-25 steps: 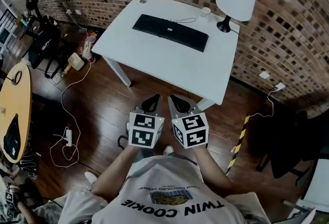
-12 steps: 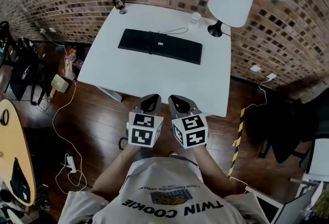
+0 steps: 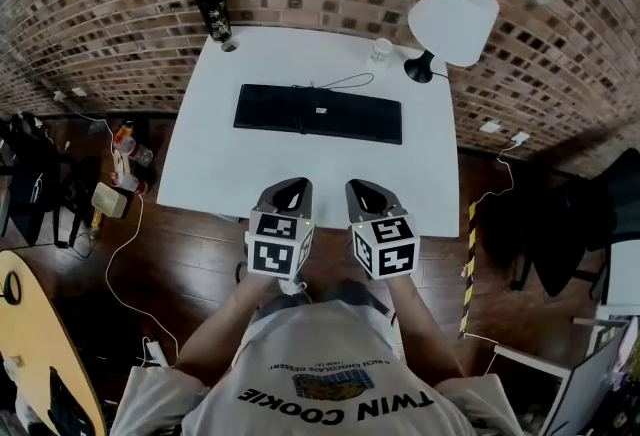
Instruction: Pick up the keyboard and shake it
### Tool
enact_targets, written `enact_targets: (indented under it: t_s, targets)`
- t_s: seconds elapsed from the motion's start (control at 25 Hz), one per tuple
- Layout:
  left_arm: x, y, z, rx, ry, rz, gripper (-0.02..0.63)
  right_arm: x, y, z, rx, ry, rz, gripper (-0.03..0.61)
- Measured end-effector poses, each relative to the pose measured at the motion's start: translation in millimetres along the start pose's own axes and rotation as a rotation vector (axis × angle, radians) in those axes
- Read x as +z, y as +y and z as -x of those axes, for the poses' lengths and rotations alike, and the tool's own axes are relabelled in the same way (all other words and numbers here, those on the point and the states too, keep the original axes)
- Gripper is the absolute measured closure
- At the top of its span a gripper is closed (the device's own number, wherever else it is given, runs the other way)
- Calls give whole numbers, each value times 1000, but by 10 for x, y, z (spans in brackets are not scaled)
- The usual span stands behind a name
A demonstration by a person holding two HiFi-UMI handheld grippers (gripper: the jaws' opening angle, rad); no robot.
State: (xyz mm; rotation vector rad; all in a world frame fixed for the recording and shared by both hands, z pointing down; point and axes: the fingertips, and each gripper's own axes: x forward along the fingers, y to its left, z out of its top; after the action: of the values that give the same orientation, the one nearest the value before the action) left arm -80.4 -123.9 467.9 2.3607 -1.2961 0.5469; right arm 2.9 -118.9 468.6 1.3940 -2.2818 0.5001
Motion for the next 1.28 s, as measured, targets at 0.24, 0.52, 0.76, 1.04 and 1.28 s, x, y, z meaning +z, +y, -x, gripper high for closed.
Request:
enact_targets:
  t_s: [0.24, 0.52, 0.76, 1.04, 1.28]
  targets:
    - [174, 414, -271, 5, -23, -3, 609, 84, -434, -164, -59, 10, -47, 571]
    - [374, 1074, -692, 79, 1, -15, 609, 236, -1128, -475, -91, 14, -103, 557]
    - [465, 1665, -1036, 131, 73, -24, 592, 341, -1727, -797, -110, 37, -158, 526]
    - [413, 2279, -1381, 166, 156, -16, 537, 280, -2186, -1179, -73, 119, -187, 459]
    - [261, 2622, -1597, 127, 238, 37, 453, 187, -2328, -1383, -15, 174, -211, 411]
